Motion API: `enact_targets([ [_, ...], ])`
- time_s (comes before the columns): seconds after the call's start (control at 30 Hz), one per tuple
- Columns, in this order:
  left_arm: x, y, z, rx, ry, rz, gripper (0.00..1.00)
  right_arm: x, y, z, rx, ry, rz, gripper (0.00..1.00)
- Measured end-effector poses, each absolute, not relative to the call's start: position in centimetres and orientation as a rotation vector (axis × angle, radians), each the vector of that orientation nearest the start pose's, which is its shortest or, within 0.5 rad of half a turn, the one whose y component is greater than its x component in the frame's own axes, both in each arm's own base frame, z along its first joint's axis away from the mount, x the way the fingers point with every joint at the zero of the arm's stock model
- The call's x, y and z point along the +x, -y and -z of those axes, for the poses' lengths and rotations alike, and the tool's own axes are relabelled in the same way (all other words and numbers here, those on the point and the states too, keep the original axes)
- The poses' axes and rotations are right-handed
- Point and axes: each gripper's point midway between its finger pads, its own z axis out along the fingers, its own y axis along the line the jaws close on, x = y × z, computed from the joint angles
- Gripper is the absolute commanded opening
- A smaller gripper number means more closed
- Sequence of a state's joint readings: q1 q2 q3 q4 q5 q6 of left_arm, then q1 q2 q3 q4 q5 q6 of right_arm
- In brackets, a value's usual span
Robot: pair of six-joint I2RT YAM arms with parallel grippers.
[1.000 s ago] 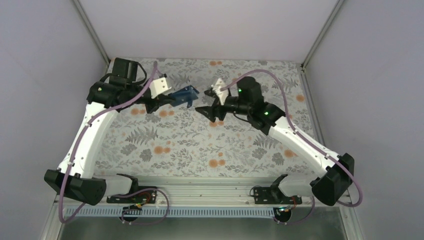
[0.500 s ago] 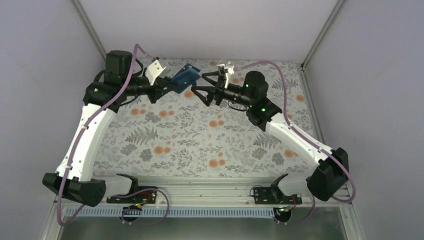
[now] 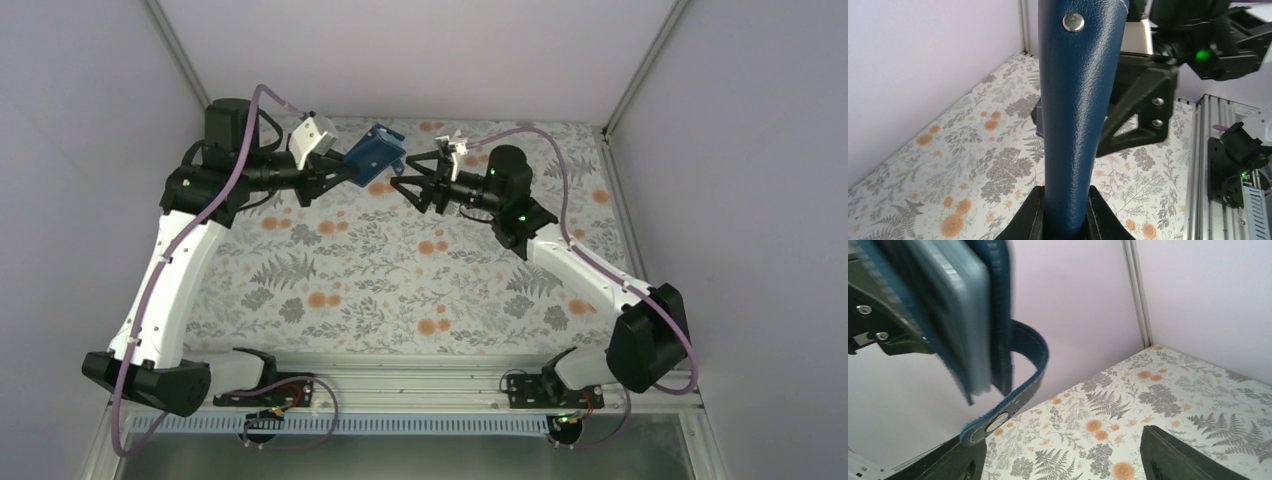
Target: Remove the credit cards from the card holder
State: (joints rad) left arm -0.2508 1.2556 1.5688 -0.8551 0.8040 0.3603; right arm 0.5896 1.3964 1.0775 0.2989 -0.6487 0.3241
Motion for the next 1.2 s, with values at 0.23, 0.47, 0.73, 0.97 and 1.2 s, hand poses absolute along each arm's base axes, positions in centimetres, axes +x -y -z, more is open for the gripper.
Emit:
enact_targets([
  [0.23, 26.7, 20.3, -40.3, 1.070, -1.692, 0.806, 0.03, 29.8, -33.1, -35.3, -0.858, -1.494, -1.224, 0.76],
  [0.47, 26.5, 20.4, -39.6, 1.083, -1.695, 0.830, 0.02, 29.8, -33.2, -36.5, -0.853, -1.449, -1.232, 0.53],
  [0.73, 25.3, 20.9, -39.5, 1.133, -1.661, 0.894, 0.03, 29.4, -33.8, -37.4, -0.921, -1.391, -1.267, 0.66],
  [0.97, 24.2, 21.5, -39.6, 1.163, -1.641, 0.968, 0.02, 27.4, -34.3, -37.1, -1.069, -1.315, -1.272, 0.54],
  [1.2, 23.7, 21.8, -39.1, 1.194, -1.611, 1.011, 0.02, 26.4, -34.9, -37.5, -1.098, -1.293, -1.273, 0.44],
])
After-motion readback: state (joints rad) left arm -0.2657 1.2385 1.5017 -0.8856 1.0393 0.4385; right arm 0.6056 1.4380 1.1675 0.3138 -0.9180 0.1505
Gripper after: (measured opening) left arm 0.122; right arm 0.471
